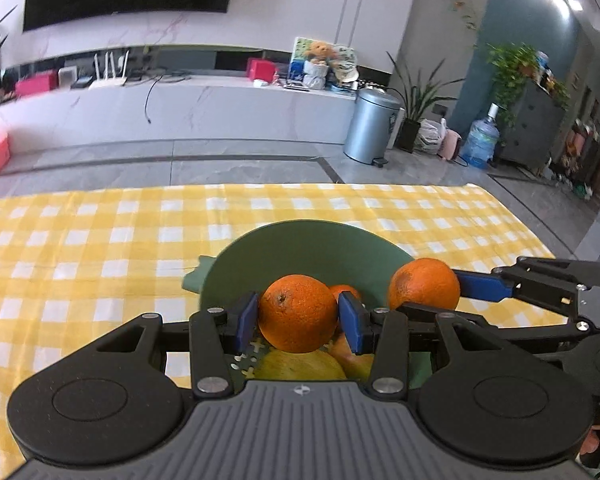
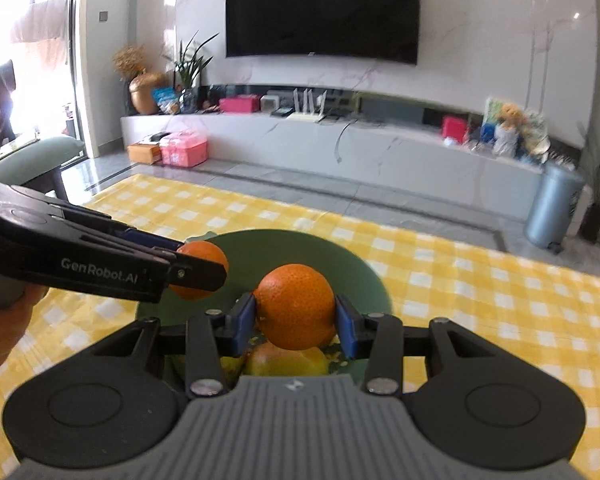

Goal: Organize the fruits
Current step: 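Carry both oranges over the green colander and lower them inside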

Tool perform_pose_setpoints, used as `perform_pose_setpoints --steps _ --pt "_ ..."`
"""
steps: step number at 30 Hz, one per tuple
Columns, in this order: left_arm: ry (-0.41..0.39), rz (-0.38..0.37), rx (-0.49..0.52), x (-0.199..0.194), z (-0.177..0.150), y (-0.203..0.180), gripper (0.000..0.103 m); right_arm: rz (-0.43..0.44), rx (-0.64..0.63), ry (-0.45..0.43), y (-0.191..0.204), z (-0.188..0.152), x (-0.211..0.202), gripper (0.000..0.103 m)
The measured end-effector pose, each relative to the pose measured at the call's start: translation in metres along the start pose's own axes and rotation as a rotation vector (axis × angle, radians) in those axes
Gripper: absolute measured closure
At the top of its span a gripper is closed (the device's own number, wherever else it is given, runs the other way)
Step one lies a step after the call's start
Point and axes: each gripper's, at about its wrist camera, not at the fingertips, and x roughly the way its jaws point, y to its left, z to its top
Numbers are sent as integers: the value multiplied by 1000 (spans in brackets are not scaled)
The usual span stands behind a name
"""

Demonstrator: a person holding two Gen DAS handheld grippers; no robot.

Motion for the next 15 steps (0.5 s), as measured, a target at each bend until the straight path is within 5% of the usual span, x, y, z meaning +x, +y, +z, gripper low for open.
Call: perform_pose_setpoints --steps 15 --pt "63 58 12 20 -4 8 53 67 -86 139 9 12 72 63"
